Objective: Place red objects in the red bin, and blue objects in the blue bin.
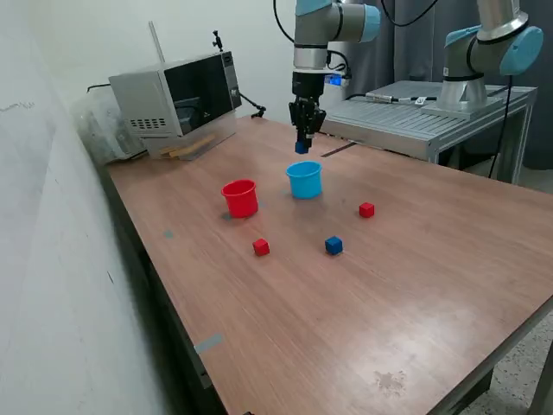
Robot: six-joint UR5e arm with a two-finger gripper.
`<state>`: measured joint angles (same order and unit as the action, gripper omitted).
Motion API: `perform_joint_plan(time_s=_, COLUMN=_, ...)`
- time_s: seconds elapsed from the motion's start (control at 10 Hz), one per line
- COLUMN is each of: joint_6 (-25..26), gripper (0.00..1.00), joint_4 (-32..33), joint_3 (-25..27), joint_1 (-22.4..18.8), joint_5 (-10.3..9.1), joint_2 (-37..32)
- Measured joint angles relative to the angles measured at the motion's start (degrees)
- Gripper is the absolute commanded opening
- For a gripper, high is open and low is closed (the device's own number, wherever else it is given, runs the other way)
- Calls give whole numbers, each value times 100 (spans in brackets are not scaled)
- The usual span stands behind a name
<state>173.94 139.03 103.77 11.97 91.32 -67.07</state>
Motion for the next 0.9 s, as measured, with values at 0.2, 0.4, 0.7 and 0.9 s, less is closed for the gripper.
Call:
perform_joint_plan(time_s=0.2, joint_6=-5, gripper=0, joint_4=5, joint_3=-31, joint_1=90, joint_5=0, joint_2=78)
perform_joint_plan(time_s=0.4, joint_6=-8, gripper=0, joint_4=8, joint_3=-38, joint_1=194, joint_5=3, joint_2=117)
perform_joint_plan(time_s=0.7, joint_6=-9, gripper=0, joint_4=9, joint_3=-35, joint_1=306, joint_5=7, joint_2=127)
perform_joint_plan(time_s=0.9, joint_6=-10, gripper=100, joint_4=9, joint_3=-11, joint_1=342, joint_5=8, joint_2=118)
